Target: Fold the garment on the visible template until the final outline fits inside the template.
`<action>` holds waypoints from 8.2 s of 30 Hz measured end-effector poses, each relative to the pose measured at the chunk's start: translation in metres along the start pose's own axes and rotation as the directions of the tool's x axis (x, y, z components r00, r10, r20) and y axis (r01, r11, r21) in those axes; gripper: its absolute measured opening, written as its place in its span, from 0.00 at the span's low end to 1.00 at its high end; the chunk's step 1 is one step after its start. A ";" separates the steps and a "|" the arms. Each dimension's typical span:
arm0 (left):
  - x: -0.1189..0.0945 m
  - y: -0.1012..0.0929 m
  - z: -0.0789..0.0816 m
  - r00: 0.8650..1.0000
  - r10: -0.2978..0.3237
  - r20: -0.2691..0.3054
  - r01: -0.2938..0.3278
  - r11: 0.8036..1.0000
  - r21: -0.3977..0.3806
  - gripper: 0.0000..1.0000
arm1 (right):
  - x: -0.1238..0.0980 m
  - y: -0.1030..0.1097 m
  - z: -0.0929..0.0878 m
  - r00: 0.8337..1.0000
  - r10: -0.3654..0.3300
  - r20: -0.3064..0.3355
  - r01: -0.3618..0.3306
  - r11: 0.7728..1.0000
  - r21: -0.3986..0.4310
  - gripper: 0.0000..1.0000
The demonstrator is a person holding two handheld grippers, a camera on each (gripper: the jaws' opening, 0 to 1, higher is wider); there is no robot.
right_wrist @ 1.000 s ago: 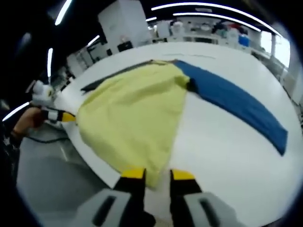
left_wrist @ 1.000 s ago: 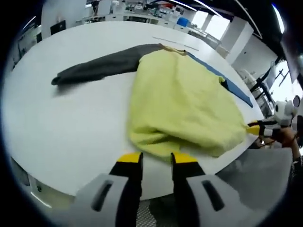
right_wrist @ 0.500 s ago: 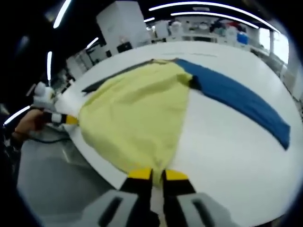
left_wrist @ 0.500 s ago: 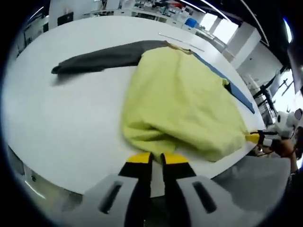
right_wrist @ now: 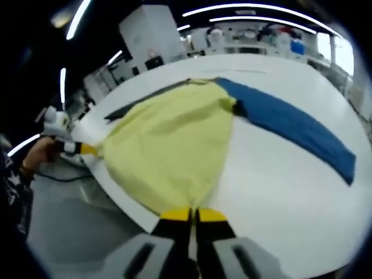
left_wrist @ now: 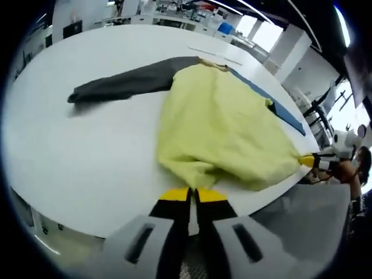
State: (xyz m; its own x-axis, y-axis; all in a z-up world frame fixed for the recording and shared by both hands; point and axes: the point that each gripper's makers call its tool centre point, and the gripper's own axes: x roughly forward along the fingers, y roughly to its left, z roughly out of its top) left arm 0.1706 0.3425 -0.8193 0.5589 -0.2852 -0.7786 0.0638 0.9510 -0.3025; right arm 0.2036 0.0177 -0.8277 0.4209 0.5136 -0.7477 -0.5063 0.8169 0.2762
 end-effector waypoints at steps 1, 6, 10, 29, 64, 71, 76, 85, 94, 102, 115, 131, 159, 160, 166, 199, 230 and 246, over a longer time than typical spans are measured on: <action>-0.002 0.002 0.001 1.000 0.000 -0.003 0.000 1.000 0.006 0.00 | -0.001 0.000 0.000 1.000 0.000 0.000 0.000 1.000 -0.001 0.00; -0.014 0.011 0.001 0.998 0.005 -0.056 0.001 0.995 0.096 0.00 | -0.006 0.002 0.001 1.000 0.003 -0.007 -0.003 1.000 -0.020 0.00; -0.019 0.020 -0.003 0.993 0.041 -0.109 -0.021 0.984 0.175 0.00 | -0.009 0.000 -0.001 1.000 -0.008 -0.017 0.007 1.000 -0.026 0.00; -0.007 0.018 -0.041 0.969 0.031 -0.245 0.013 0.985 0.174 0.00 | -0.002 -0.007 -0.032 0.991 -0.026 -0.133 0.026 1.000 -0.005 0.00; -0.006 0.008 -0.024 0.995 0.014 -0.097 0.009 0.971 0.238 0.26 | -0.011 -0.008 -0.032 0.990 -0.051 -0.133 0.048 0.998 -0.028 0.33; -0.004 0.006 -0.009 1.000 -0.002 -0.014 0.006 0.962 0.273 0.45 | -0.014 -0.014 -0.018 0.996 -0.059 -0.064 0.059 0.998 0.004 0.60; -0.004 0.004 0.000 0.999 -0.009 0.038 -0.002 0.955 0.296 0.59 | -0.016 -0.031 -0.007 0.996 -0.088 -0.012 0.088 0.995 0.047 0.72; -0.007 0.003 0.015 0.994 -0.009 0.110 -0.027 0.945 0.327 0.83 | -0.031 -0.079 0.012 0.980 -0.188 0.059 0.180 0.977 0.113 0.76; -0.007 0.006 0.022 0.991 0.007 0.136 -0.051 0.944 0.327 0.97 | -0.057 -0.137 0.032 0.945 -0.310 0.107 0.286 0.939 0.190 0.74; -0.011 0.009 0.033 0.985 0.014 0.171 -0.067 0.949 0.308 0.99 | -0.068 -0.189 0.036 0.913 -0.391 0.113 0.351 0.897 0.268 0.70; -0.009 0.001 0.039 0.979 -0.025 0.201 -0.037 0.954 0.297 0.99 | -0.082 -0.258 0.037 0.841 -0.530 0.106 0.453 0.797 0.399 0.49; -0.009 0.000 0.049 0.975 0.000 0.221 -0.077 0.937 0.342 0.96 | -0.061 -0.277 0.019 0.810 -0.586 0.035 0.526 0.751 0.399 0.27; -0.015 0.010 0.044 0.974 0.023 0.224 -0.097 0.940 0.328 0.97 | -0.060 -0.272 0.024 0.805 -0.593 0.018 0.479 0.669 0.568 0.00; -0.015 0.010 0.044 0.974 0.021 0.225 -0.096 0.940 0.329 0.97 | -0.060 -0.272 0.024 0.808 -0.589 0.019 0.474 0.670 0.571 0.00; -0.015 0.008 0.045 0.972 0.010 0.234 -0.088 0.941 0.326 0.96 | -0.065 -0.276 0.029 0.818 -0.574 0.034 0.451 0.677 0.581 0.00; -0.004 -0.011 0.046 0.964 -0.068 0.256 -0.036 0.923 0.384 0.99 | -0.032 -0.199 0.146 0.892 -0.398 0.213 0.291 0.868 0.401 0.00; -0.004 -0.018 0.045 0.967 -0.084 0.241 -0.022 0.914 0.404 0.98 | 0.030 -0.114 0.215 0.952 -0.221 0.212 0.188 0.968 0.168 0.00; -0.006 -0.015 0.047 0.962 -0.084 0.259 -0.026 0.918 0.396 0.99 | 0.055 -0.070 0.247 0.970 -0.135 0.202 0.119 0.989 0.089 0.00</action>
State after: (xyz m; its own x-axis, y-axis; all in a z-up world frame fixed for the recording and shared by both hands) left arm 0.2053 0.3354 -0.7846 0.7463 -0.3233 -0.5819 0.3712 0.9277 -0.0394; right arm 0.4481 0.0533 -0.7397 0.6286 0.4408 -0.6407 -0.3838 0.8924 0.2375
